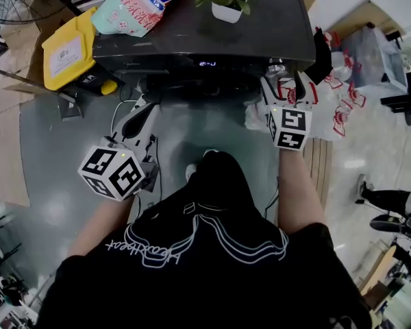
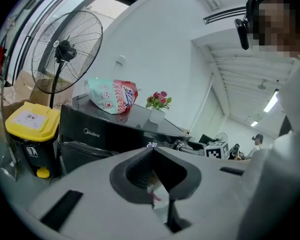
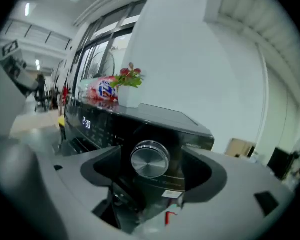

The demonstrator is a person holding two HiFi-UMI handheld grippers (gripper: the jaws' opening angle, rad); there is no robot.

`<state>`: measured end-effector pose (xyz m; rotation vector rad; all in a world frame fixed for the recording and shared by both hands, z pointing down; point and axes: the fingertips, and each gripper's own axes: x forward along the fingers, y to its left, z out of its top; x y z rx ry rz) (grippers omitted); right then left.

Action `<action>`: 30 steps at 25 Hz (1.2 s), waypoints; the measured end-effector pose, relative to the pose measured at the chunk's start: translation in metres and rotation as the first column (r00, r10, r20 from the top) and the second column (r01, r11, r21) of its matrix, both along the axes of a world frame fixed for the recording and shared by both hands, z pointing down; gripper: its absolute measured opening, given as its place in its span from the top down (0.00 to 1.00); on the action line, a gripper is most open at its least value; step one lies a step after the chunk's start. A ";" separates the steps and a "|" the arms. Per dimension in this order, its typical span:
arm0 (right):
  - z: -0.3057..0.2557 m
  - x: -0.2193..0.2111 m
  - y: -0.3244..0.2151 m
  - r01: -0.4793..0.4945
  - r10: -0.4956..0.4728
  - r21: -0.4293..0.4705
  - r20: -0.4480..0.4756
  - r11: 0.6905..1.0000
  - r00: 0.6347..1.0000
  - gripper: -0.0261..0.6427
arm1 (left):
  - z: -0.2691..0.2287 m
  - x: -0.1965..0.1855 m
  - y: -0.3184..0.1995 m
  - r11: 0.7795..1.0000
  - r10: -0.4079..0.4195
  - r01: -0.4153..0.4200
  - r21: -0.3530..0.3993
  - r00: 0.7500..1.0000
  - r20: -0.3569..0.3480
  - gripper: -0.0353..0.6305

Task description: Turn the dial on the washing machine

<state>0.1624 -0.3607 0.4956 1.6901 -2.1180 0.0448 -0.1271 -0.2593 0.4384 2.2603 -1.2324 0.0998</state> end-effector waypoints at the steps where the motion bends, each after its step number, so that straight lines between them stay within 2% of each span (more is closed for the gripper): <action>1: -0.001 -0.001 0.001 0.002 -0.001 0.016 -0.075 1.000 0.997 0.40 | 0.000 0.000 0.000 1.000 0.001 -0.001 -0.001 1.000 0.000 0.94; 3: -0.002 -0.004 0.001 0.015 -0.005 0.045 -0.196 0.999 0.981 0.43 | 0.000 -0.001 -0.001 1.000 0.000 0.000 -0.001 1.000 0.003 0.94; 5: 0.003 -0.007 0.000 0.028 -0.014 0.048 -0.279 0.998 0.960 0.43 | 0.001 -0.003 -0.001 1.000 -0.005 0.005 0.000 1.000 0.006 0.94; 12: 0.022 -0.012 -0.008 0.052 -0.029 0.038 -0.466 0.998 0.884 0.47 | 0.005 -0.008 0.000 1.000 -0.016 0.016 -0.009 1.000 0.019 0.94; 23: 0.026 -0.009 -0.013 0.017 0.011 0.053 -0.498 0.998 0.867 0.56 | 0.015 -0.011 0.001 0.999 -0.021 0.022 -0.029 0.999 0.030 0.94; 30: 0.025 -0.007 -0.013 0.005 0.019 0.051 -0.452 0.999 0.892 0.54 | 0.015 -0.011 0.002 0.999 -0.023 0.024 -0.032 0.999 0.028 0.94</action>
